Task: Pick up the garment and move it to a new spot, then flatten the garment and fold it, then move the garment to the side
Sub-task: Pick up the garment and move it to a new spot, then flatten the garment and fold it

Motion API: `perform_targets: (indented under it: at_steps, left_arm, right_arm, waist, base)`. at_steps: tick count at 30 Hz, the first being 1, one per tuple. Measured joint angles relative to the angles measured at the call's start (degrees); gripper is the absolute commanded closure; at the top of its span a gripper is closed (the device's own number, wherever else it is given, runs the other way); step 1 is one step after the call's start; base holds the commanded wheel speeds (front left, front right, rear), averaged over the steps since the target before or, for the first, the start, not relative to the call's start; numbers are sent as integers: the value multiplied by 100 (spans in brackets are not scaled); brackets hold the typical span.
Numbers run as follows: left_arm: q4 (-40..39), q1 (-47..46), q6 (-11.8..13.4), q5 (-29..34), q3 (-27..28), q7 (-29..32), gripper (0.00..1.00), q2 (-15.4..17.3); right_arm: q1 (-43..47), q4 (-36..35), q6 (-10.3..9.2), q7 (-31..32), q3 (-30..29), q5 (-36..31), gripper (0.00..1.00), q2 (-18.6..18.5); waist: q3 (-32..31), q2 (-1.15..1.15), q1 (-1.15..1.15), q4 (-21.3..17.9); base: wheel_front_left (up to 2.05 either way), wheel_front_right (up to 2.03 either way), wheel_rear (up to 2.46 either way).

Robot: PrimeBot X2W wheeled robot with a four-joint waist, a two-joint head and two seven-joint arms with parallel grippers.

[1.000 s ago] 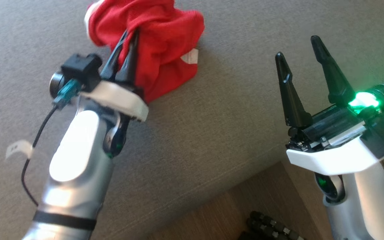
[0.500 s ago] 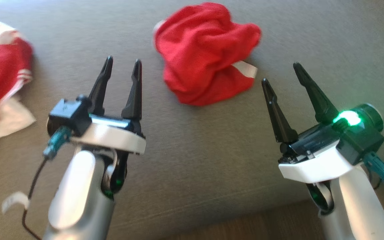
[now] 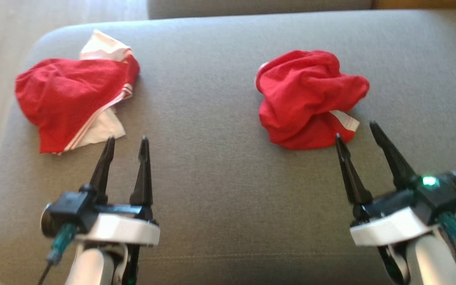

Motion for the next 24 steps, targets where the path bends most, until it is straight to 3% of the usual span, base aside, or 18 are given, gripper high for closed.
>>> perform_targets:
  at_steps: [11,24]
  left_arm:
    - [-225,929,191,122,170,0,0,9]
    - [-353,956,287,125,199,0,0,10]
  right_arm:
    - [590,66,0,1,-314,10,0,22]
    - [697,54,0,1,-350,54,0,41]
  waist:
    - [-445,0,0,184]
    - [-310,0,0,30]
  base:
    - [0,0,0]
    - [0,0,0]
